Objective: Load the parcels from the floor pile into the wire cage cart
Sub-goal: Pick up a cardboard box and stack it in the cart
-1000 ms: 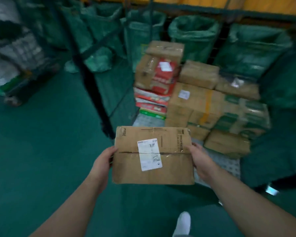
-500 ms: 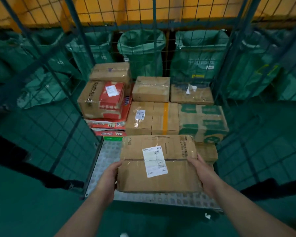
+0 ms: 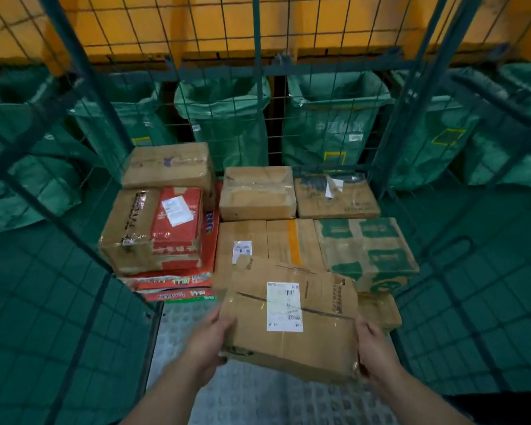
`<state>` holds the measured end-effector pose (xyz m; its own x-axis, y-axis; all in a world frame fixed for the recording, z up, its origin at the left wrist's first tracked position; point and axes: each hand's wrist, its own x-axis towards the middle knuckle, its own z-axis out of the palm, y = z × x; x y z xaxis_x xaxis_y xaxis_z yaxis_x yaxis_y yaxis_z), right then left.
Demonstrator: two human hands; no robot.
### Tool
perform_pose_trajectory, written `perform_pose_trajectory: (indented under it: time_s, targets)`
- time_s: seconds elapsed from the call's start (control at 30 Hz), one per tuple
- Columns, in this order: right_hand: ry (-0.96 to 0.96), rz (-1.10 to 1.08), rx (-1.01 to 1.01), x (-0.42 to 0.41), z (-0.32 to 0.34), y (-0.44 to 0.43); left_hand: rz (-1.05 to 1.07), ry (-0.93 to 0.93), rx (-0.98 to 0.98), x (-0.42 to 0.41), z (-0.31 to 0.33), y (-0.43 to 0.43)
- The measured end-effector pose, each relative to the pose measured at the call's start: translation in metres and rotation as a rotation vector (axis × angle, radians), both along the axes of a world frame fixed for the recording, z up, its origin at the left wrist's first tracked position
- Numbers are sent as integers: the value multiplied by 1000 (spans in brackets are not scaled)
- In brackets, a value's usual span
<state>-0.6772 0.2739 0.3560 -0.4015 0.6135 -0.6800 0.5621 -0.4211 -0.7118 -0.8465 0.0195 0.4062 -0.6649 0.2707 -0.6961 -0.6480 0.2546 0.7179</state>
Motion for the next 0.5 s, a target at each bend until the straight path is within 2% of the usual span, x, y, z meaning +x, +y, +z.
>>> perform_pose_trajectory:
  time_s: [0.1, 0.2, 0.37, 0.5]
  targets:
    - [36, 13, -5, -52, 14, -4, -1, -37, -4, -57, -13, 7]
    - [134, 21, -125, -98, 17, -7, 26, -31, 18, -100, -22, 18]
    - [240, -27, -244, -173, 8, 8, 153, 76, -46, -171, -35, 37]
    - [374, -153, -275, -236, -3, 27, 147, 159, 4, -232, -32, 78]
